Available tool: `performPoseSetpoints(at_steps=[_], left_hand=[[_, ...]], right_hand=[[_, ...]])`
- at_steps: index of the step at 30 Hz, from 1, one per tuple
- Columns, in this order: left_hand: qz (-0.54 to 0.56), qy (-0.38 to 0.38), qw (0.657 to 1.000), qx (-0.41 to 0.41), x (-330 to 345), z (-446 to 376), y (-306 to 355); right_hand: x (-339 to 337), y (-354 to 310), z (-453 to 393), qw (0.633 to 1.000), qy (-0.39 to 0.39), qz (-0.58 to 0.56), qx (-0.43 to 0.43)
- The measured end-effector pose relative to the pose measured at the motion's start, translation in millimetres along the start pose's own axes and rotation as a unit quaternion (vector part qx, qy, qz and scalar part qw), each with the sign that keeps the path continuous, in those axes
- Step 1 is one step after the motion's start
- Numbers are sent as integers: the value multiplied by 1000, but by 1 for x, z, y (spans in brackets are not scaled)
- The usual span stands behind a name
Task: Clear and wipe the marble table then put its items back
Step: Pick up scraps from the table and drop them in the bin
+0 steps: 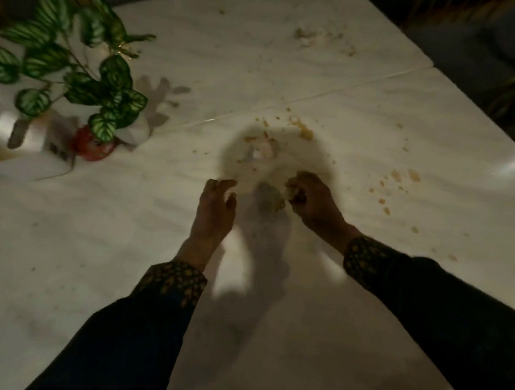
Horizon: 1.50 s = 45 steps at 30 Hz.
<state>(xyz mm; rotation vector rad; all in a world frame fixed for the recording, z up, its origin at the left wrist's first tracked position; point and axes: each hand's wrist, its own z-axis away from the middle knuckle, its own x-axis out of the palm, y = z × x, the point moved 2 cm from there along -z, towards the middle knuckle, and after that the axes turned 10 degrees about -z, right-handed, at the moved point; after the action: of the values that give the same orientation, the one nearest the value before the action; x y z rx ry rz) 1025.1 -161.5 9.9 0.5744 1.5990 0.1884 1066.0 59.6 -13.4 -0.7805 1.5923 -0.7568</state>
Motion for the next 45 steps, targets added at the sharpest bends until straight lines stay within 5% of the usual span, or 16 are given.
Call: performPoseSetpoints(at_steps=[5,10,26,35,45], left_hand=[[6,69,995,-67,-39,-12,-53],[20,84,988,-128,-40,-9,-86],[69,38,985,-154,-29,20,-95],[63,58,985,-148,-98,103,-132],[12,85,984,-154,-221,223,-287]], right_hand=[[26,-13,-107,999,-28,-5,-15],[57,4,-155,985,-93,145,20],[55,-29,-90,993,-88,65,43],[119,-136,-19,991,-131,23,-24],[256,-299,60,980,-155,16,-122]])
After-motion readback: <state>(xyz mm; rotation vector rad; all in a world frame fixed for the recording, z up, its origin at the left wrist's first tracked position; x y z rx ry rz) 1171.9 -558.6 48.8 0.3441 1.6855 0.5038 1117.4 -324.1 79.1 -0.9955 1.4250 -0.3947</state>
